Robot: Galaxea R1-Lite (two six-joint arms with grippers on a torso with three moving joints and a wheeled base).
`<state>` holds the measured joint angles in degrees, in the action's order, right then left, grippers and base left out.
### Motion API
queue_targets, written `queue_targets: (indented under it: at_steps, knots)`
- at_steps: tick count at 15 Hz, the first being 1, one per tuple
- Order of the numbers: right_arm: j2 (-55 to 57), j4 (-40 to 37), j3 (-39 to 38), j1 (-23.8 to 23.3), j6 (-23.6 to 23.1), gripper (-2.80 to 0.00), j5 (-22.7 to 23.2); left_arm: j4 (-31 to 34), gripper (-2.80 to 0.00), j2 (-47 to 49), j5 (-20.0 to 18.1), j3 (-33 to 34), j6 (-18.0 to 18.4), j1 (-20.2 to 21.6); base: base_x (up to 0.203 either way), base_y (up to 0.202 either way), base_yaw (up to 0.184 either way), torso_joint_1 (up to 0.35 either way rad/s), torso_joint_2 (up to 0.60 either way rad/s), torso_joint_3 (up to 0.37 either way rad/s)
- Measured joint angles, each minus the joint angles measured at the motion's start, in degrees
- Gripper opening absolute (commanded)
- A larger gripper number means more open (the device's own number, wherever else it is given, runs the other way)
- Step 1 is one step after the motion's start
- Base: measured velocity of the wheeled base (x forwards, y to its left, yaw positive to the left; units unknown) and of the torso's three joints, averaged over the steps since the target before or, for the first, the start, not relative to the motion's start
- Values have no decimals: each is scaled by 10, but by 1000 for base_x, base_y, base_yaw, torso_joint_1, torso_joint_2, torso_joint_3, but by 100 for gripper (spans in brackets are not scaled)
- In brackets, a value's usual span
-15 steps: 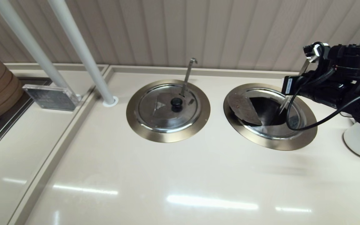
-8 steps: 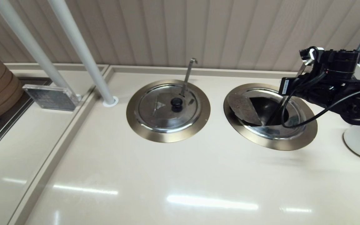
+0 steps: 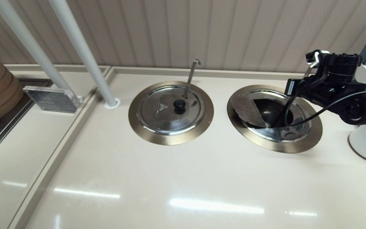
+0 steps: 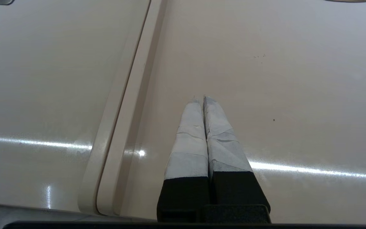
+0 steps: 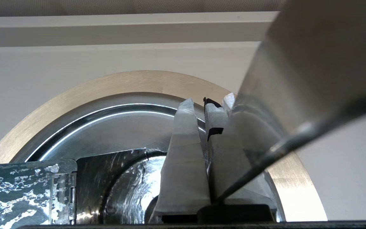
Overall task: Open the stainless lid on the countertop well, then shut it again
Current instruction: Stir with a spoon
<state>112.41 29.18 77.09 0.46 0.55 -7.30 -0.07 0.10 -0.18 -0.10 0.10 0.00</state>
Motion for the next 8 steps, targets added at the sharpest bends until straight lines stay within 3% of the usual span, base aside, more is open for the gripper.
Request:
queue_targets:
  at_steps: [2, 3, 8]
  knots:
    - [1, 0, 0, 0, 0, -280, 0, 0, -280, 0, 0, 0, 0, 0, 0, 0, 0, 0, 0, 0]
    - [1, 1, -1, -1, 0, 0, 0, 0, -280, 0, 0, 0, 0, 0, 0, 0, 0, 0, 0, 0]
    - [1, 1, -2, 0, 0, 0, 0, 0, -280, 0, 0, 0, 0, 0, 0, 0, 0, 0, 0, 0]
